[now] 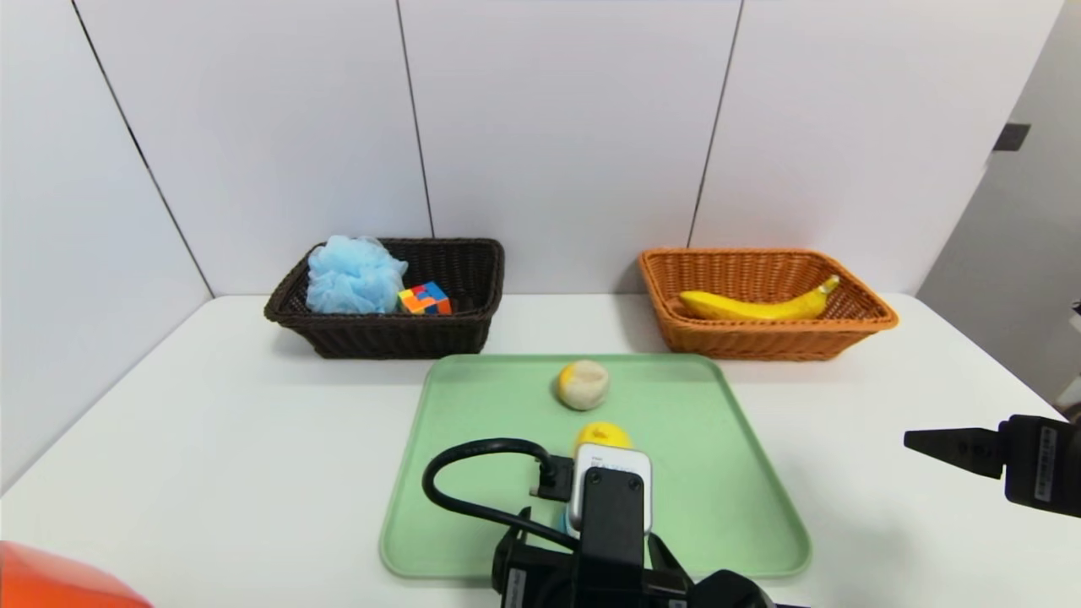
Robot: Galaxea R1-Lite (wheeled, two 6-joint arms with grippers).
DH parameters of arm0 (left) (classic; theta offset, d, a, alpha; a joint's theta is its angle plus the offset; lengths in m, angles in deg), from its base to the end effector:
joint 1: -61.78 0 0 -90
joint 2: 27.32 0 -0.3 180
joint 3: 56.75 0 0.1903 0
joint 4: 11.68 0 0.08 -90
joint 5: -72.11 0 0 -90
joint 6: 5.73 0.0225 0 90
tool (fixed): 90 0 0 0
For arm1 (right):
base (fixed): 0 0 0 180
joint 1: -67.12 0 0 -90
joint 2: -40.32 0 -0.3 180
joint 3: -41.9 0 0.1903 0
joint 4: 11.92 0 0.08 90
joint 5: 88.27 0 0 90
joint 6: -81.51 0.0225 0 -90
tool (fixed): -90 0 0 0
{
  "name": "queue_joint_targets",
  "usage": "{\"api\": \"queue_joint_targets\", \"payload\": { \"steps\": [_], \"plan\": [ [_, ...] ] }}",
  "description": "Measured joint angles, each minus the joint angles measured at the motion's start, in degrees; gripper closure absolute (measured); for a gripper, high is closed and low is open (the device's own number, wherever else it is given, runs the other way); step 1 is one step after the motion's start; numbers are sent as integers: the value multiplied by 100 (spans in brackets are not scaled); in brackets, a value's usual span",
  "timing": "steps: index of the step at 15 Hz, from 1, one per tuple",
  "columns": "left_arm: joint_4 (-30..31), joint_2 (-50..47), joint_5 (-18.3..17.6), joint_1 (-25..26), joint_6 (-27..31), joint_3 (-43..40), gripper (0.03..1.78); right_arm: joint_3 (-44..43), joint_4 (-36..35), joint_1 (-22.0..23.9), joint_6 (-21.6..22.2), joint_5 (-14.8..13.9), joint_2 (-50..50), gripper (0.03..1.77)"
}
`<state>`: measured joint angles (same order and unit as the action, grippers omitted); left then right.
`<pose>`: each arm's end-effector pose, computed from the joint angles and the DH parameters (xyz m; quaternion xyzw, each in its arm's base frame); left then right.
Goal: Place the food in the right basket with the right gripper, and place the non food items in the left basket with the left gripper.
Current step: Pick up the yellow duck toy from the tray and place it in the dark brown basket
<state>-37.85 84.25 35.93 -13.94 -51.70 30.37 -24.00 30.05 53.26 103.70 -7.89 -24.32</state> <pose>0.1021 -0.3276 0.1281 0.0094 0.2348 -0.0869 0.9681 0.1361 0.0297 0.2086 0.1108 0.3409 -0.0315 0.9330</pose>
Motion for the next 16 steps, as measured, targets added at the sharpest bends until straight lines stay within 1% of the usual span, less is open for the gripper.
{"api": "queue_joint_targets", "payload": {
  "steps": [7, 16],
  "plan": [
    [2, 205, -10, 321, 121, 66, 12, 0, 0, -2, 2, 9, 2, 10],
    [9, 483, -11, 469, 215, 366, 12, 72, -2, -27, 2, 20, -2, 10]
  ]
}}
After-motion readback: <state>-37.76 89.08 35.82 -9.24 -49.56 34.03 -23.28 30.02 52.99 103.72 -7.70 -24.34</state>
